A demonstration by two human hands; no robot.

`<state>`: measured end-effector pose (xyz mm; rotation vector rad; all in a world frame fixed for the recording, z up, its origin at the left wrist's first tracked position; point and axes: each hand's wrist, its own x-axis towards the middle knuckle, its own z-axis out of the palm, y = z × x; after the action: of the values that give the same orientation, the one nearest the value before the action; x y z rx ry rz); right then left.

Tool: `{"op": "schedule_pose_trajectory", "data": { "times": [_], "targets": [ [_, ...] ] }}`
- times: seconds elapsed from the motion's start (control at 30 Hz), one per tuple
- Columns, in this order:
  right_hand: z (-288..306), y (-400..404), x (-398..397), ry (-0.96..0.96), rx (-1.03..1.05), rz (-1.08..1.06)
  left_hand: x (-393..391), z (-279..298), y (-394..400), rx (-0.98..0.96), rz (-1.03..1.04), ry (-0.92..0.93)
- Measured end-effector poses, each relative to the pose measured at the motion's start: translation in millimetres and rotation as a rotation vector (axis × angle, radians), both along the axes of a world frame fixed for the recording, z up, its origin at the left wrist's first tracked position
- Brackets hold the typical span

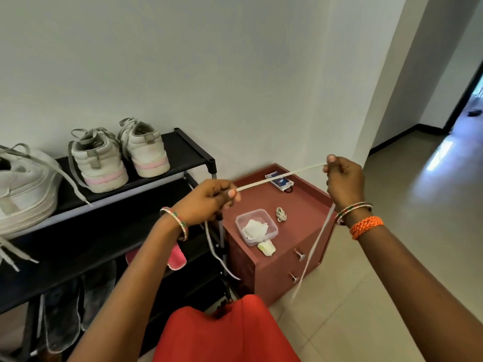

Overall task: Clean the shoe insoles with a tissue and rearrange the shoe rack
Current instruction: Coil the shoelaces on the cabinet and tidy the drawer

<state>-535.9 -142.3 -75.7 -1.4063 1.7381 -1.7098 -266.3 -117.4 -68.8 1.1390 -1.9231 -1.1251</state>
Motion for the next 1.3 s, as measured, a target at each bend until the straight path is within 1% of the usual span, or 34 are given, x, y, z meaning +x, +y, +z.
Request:
{"op": "schedule_pose_trajectory", "data": {
  "times": [0.07, 0.13, 0.17, 0.2, 0.23, 0.27, 0.33, 0.4, 0.43, 0.47, 0.5, 0.57, 0.63, 0.73, 0.83, 0.93, 1.03, 1.07, 1.1, 1.13, 1.17, 1.2, 1.23, 1.27, 1.3],
  "targets": [
    [-8, -2, -11, 0.060, 0.111, -0.043, 9, 0, 1, -0.021, 0.032, 0.002],
    [-18, 0, -13, 0.291, 0.284, -0.028, 11, 1, 2, -0.039, 0.056, -0.003],
    [-20, 3, -9, 0.406, 0.334, 0.013, 8, 2, 3, -0.046, 0.057, -0.009],
    [-20, 7, 0, 0.461, 0.329, 0.077, 3, 3, 4, -0.055, 0.046, -0.023],
    [-18, 12, 12, 0.446, 0.301, 0.170, -3, 4, 5, -0.065, 0.025, -0.050],
    [-15, 18, 28, 0.376, 0.268, 0.292, -11, 5, 6, -0.080, -0.001, -0.090],
    [-7, 29, 62, 0.160, 0.250, 0.565, -26, 7, 7, -0.117, -0.042, -0.167],
    [-3, 36, 86, -0.030, 0.292, 0.751, -34, 11, 8, -0.136, -0.036, -0.206],
    [-4, 38, 92, -0.072, 0.304, 0.804, -34, 11, 9, -0.163, -0.022, -0.224],
    [-6, 39, 95, -0.040, 0.301, 0.833, -32, 12, 8, -0.199, 0.002, -0.255],
    [-8, 38, 93, 0.040, 0.280, 0.835, -27, 11, 7, -0.234, 0.028, -0.292],
    [-10, 36, 85, 0.186, 0.197, 0.766, -14, 9, 6, -0.239, 0.072, -0.298],
    [-11, 31, 73, 0.221, 0.111, 0.589, -1, 6, 7, -0.155, 0.107, -0.176],
    [-13, 22, 54, 0.148, 0.037, 0.292, 14, 5, 9, -0.042, 0.150, 0.014],
    [-15, 19, 40, 0.097, 0.040, 0.099, 23, 5, 13, 0.012, 0.148, 0.121],
    [-20, 17, 34, 0.066, 0.064, -0.047, 28, 5, 15, 0.059, 0.156, 0.292],
    [-29, 15, 27, 0.055, 0.101, -0.089, 31, 5, 15, 0.120, 0.201, 0.565],
    [-31, 16, 26, 0.105, 0.149, -0.058, 31, 5, 15, 0.148, 0.223, 0.660],
    [-34, 17, 27, 0.221, 0.238, 0.011, 29, 5, 14, 0.185, 0.248, 0.769],
    [-33, 20, 30, 0.391, 0.367, 0.126, 27, 6, 13, 0.234, 0.276, 0.898],
    [-31, 25, 36, 0.585, 0.514, 0.292, 23, 6, 12, 0.291, 0.303, 1.034],
    [-26, 33, 44, 0.763, 0.638, 0.494, 18, 6, 10, 0.337, 0.331, 1.132],
    [-21, 43, 54, 0.891, 0.702, 0.711, 12, 4, 9, 0.360, 0.360, 1.155],
    [-15, 53, 66, 0.943, 0.708, 0.920, 4, 2, 9, 0.364, 0.384, 1.084],
    [-8, 64, 77, 0.921, 0.668, 1.101, -5, -2, 10, 0.373, 0.387, 0.965]
  ]
}}
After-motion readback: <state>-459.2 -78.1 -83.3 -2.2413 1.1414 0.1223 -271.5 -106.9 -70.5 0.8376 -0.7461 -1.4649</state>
